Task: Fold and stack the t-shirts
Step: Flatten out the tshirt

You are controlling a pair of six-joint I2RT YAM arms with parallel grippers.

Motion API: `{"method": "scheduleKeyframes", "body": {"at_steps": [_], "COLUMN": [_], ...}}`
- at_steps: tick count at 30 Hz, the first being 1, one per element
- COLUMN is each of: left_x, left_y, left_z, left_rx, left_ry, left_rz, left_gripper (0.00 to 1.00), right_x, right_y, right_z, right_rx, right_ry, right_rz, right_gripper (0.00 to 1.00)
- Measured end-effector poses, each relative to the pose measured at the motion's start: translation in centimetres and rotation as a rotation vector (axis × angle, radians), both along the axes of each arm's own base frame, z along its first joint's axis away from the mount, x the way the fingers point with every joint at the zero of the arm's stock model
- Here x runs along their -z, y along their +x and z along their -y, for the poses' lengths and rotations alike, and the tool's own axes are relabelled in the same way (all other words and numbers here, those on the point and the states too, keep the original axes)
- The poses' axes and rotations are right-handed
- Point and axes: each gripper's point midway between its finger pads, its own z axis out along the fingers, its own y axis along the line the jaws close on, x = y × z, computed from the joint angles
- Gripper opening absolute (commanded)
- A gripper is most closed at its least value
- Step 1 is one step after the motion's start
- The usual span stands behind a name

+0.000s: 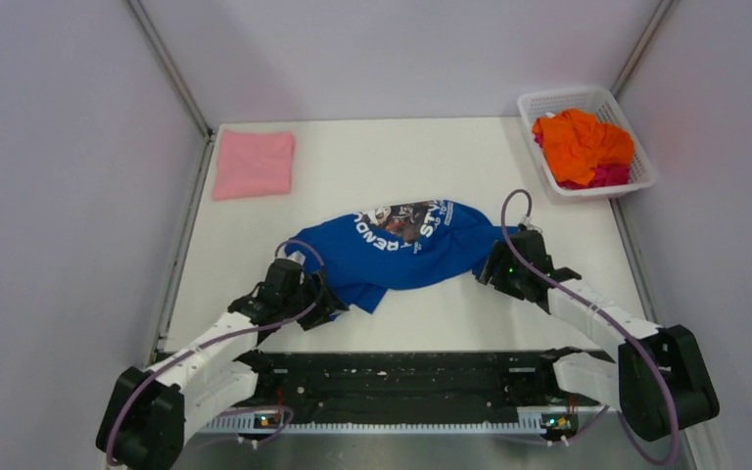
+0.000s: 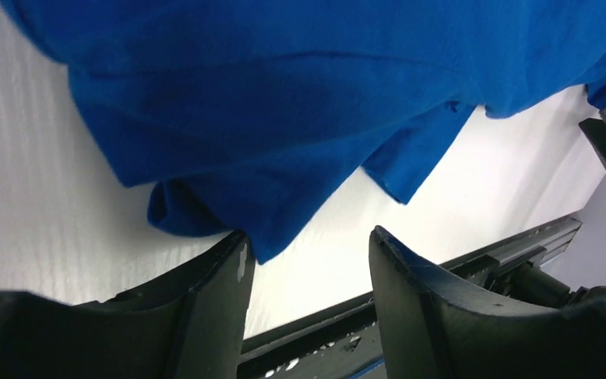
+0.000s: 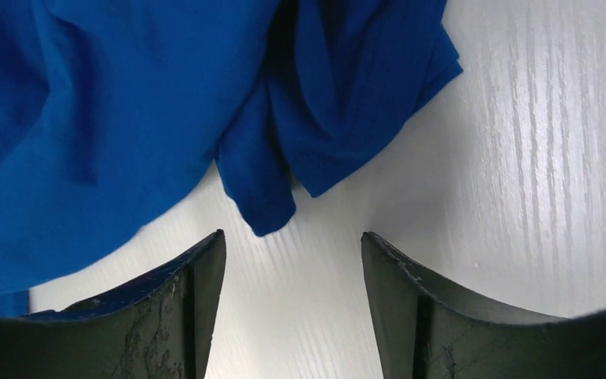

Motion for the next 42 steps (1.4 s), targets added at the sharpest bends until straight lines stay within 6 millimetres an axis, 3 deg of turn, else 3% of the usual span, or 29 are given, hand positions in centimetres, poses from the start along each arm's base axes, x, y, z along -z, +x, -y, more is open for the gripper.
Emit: {"method": "scheduleKeyframes", "body": {"at_steps": [3,6,11,15,19,22,25,31,40,42], "left_x": [0.1,0.5,0.9,0.4,-0.9,-2.5,-3.8,-5.7,-5.2,-5.1], "left_y": [1.2,2.6,5.0,5.7,5.7,6.1,6.6,7.6,7.8,7.8], "left_z": [0.3,0.1,-0.8,-1.5,-2.0,-2.4,-2.7,-2.5,-2.7,-2.8], "left_rx": [-0.008,-0.033,-0.084,-0.096,-0.103,-0.121,-0.138,-0.141,-0.134,-0.136], "left_ry": [0.024,0.064,0.166,0.213,0.229,0.232,0.238,0.235,0.267,0.273], "left_rz": [0.013,0.021,0.036,0.054,0.090,0.139,0.173,0.220,0.197,0.194], "left_gripper": [0.44,0.00,0.00,0.00,0.00,0.00,0.00,0.00,0.00,0.00], "right_x": [0.2,0.2,0.2,-0.2,-2.9,-5.3,-6.3,-4.1,0.0,-0.2], "right_y": [0.9,1.6,1.7,1.7,3.2,5.1,6.1,6.7,9.1,10.2], "right_z": [-0.2,0.2,0.7,2.1,3.7,6.2,8.4,9.8,7.9,7.7], "right_rx": [0.008,0.030,0.047,0.084,0.154,0.257,0.333,0.394,0.387,0.385], "right_ry": [0.000,-0.020,-0.044,-0.114,-0.126,-0.103,-0.093,-0.012,0.129,0.146], "right_rz": [0.016,0.025,0.032,0.016,0.059,0.117,0.139,0.050,-0.024,0.002], "right_gripper": [0.63,0.63,0.62,0.62,0.60,0.59,0.59,0.58,0.52,0.48]}}
